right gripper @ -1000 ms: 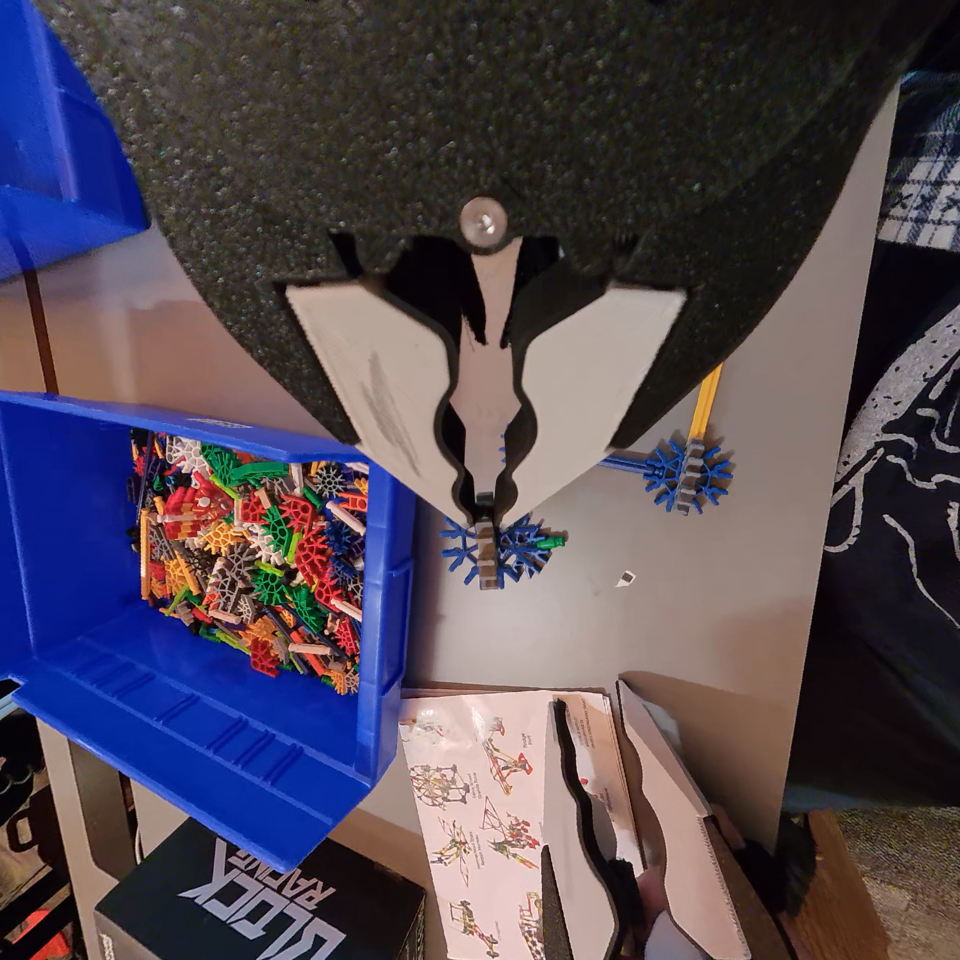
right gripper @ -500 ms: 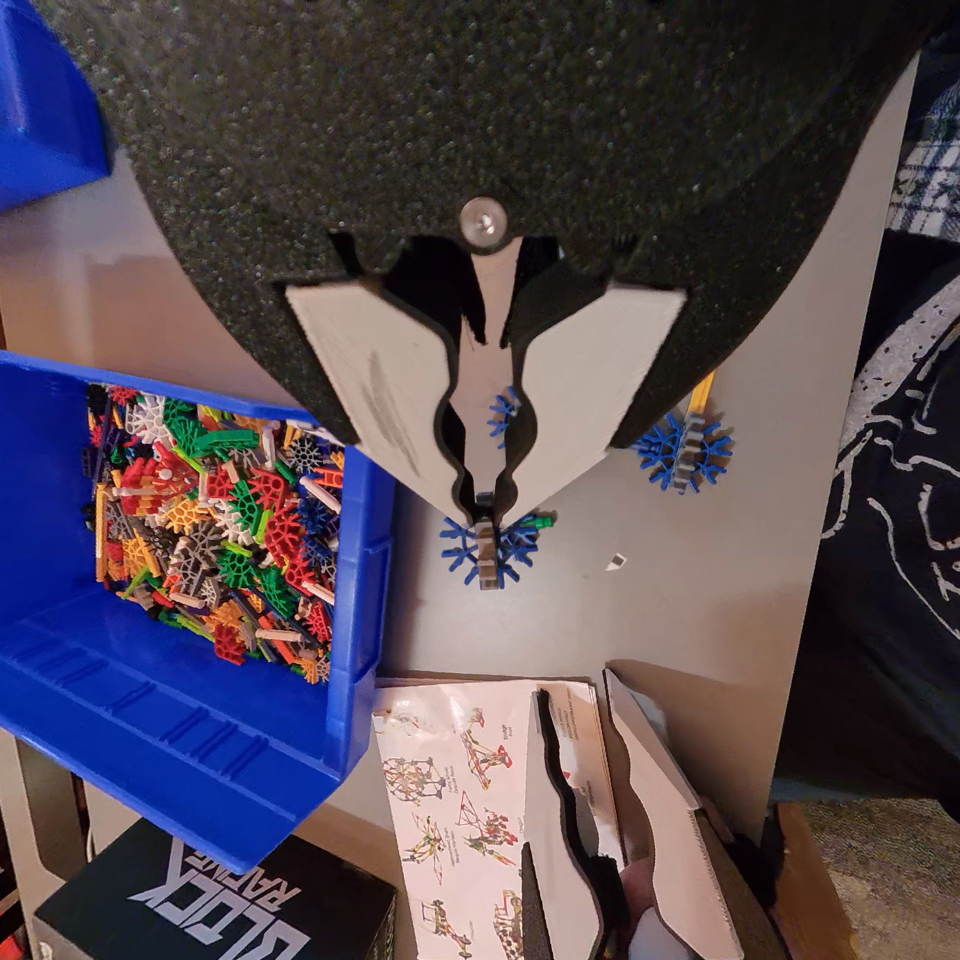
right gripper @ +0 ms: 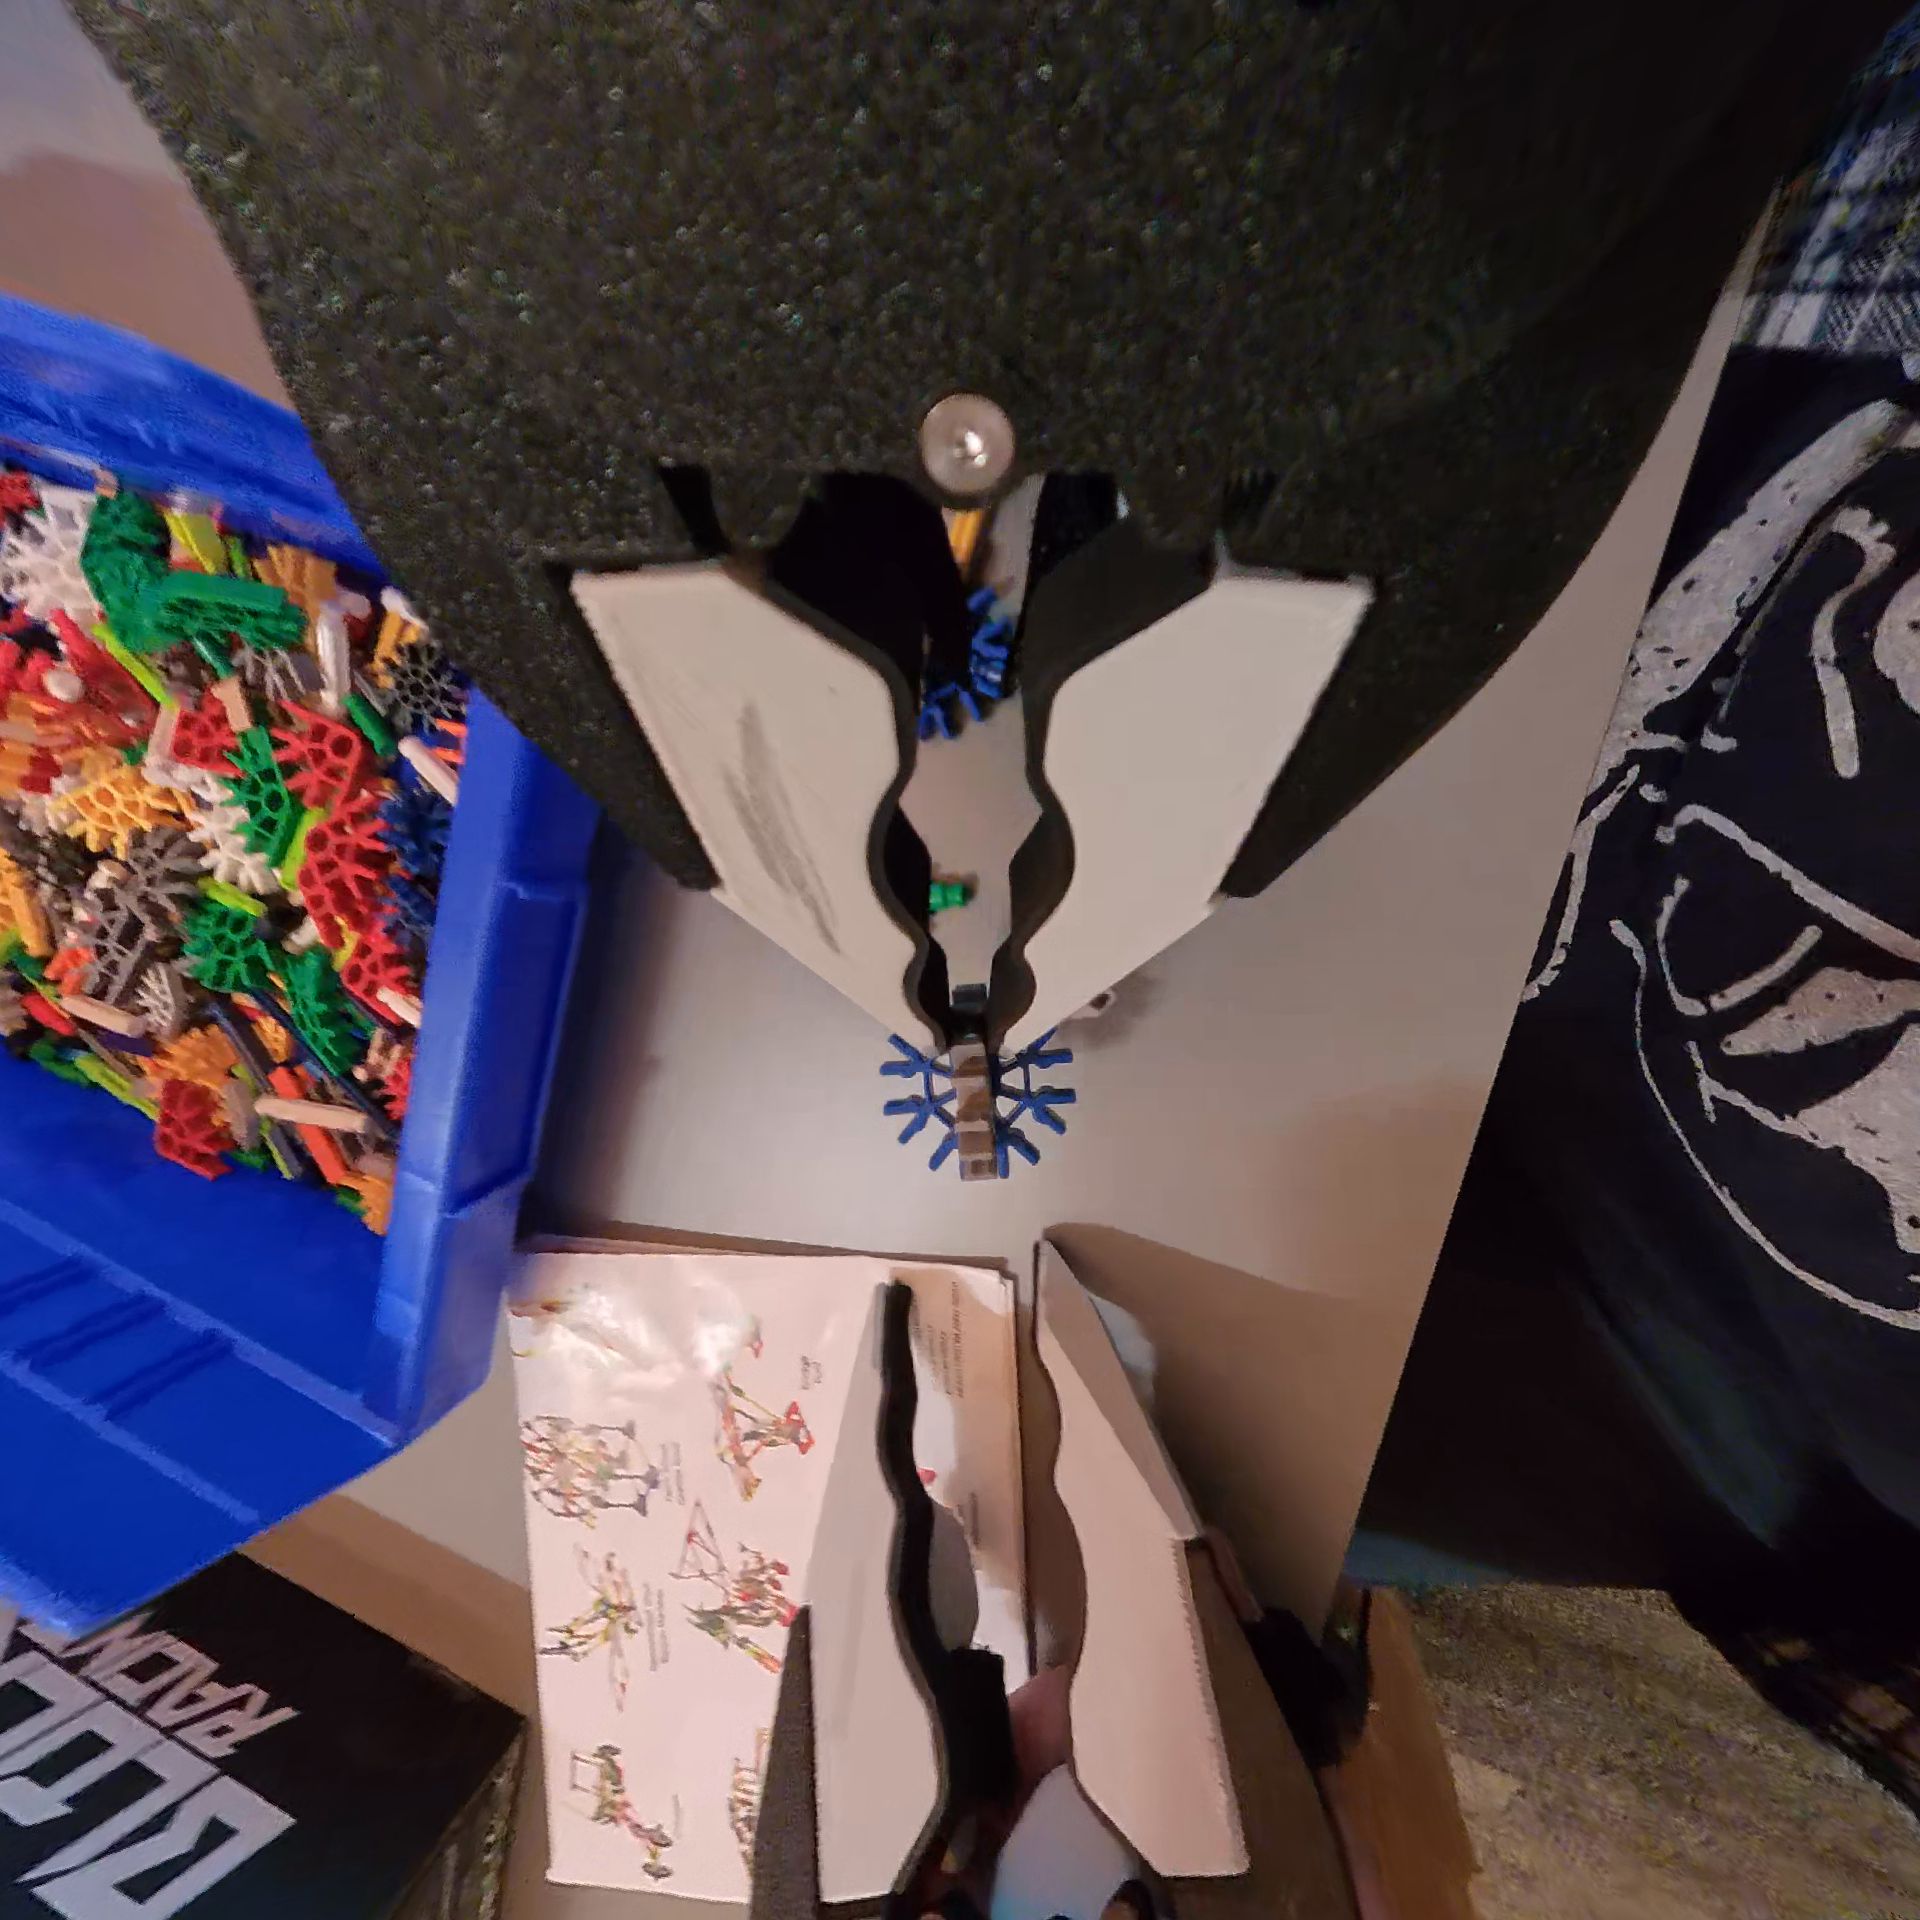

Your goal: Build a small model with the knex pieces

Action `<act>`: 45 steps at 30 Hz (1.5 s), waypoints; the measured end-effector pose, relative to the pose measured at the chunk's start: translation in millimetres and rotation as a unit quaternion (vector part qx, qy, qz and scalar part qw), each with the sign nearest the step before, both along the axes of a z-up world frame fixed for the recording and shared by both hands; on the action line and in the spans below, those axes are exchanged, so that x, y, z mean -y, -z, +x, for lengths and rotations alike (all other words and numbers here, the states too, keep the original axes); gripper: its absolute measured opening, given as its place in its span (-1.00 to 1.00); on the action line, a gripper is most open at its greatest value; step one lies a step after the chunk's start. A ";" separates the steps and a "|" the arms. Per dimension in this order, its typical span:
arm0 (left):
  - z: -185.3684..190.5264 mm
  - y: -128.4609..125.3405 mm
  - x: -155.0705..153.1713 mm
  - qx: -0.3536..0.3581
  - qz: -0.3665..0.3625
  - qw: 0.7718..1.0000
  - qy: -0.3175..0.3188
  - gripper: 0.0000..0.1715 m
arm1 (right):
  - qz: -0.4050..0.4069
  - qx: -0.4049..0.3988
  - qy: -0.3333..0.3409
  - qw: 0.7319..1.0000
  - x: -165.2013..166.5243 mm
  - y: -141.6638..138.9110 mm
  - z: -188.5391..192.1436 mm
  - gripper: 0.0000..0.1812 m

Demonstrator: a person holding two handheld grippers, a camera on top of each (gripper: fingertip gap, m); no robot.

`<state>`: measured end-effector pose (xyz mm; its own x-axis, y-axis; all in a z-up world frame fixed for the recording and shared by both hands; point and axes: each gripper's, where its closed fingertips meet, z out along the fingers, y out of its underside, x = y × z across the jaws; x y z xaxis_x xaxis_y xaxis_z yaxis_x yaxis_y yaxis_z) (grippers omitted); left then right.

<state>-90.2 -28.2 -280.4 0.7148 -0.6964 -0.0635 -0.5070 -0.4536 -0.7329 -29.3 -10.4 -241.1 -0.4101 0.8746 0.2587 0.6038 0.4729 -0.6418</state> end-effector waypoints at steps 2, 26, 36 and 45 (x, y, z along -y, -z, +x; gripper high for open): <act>0.0 0.0 0.0 0.000 0.001 1.000 0.000 -0.57 | 0.000 0.008 -0.009 1.000 5.2 5.2 -2.7 -0.94; 0.1 -0.2 0.3 0.000 0.002 1.000 0.000 -0.57 | -0.017 0.017 -0.014 1.000 9.6 11.9 -2.7 -0.80; 0.1 -0.1 0.4 0.000 0.002 1.000 0.000 -0.57 | -0.011 0.007 -0.013 1.000 6.6 8.3 -4.0 -0.80; 0.1 0.0 0.5 0.000 0.003 1.000 0.000 -0.57 | -0.009 0.006 -0.013 1.000 4.7 8.6 -4.4 -0.80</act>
